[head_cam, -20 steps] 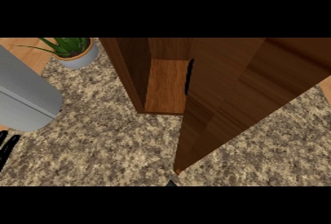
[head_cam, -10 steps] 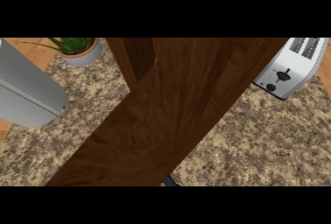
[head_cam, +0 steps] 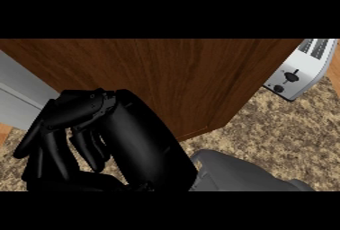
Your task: Pick up the wine, place it into the cabinet and close the cabinet
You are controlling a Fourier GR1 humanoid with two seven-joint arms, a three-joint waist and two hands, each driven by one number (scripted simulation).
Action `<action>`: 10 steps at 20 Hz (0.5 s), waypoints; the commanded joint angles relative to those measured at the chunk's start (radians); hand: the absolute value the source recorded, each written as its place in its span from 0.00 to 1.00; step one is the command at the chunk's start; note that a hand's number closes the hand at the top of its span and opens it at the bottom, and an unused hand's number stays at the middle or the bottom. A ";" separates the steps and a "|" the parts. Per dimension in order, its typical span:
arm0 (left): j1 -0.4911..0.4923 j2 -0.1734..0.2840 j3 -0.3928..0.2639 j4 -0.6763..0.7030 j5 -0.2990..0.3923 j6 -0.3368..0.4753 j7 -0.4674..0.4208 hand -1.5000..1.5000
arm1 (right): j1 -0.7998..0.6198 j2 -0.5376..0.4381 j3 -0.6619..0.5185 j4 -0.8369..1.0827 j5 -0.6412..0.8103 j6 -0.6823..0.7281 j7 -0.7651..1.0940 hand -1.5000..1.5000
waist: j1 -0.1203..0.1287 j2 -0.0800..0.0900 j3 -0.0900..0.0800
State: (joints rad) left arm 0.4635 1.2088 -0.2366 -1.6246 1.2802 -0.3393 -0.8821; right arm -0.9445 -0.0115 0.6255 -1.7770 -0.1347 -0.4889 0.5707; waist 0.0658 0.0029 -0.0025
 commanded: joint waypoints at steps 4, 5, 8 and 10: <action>0.046 -0.016 0.071 0.045 -0.016 -0.131 -0.028 0.00 | -0.190 0.011 -0.200 0.297 -0.183 0.189 -0.113 1.00 | -0.009 0.003 0.001; 0.055 -0.009 0.084 0.042 -0.004 -0.151 -0.018 0.00 | -0.164 0.010 -0.212 0.363 -0.178 0.236 -0.178 1.00 | -0.005 0.006 0.002; 0.048 -0.026 0.097 0.023 -0.005 -0.112 -0.001 0.00 | -0.153 0.011 -0.197 0.403 -0.334 0.394 -0.136 1.00 | 0.002 0.009 0.002; 0.042 -0.029 0.101 0.008 -0.013 -0.095 0.007 0.00 | -0.213 0.011 -0.179 0.431 -0.414 0.509 -0.035 1.00 | 0.018 0.010 0.001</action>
State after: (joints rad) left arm 0.5025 1.1946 -0.1477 -1.6122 1.2768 -0.3839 -0.8402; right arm -1.1156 -0.0013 0.4531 -1.4279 -0.4190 -0.1543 0.4766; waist 0.0702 0.0093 -0.0009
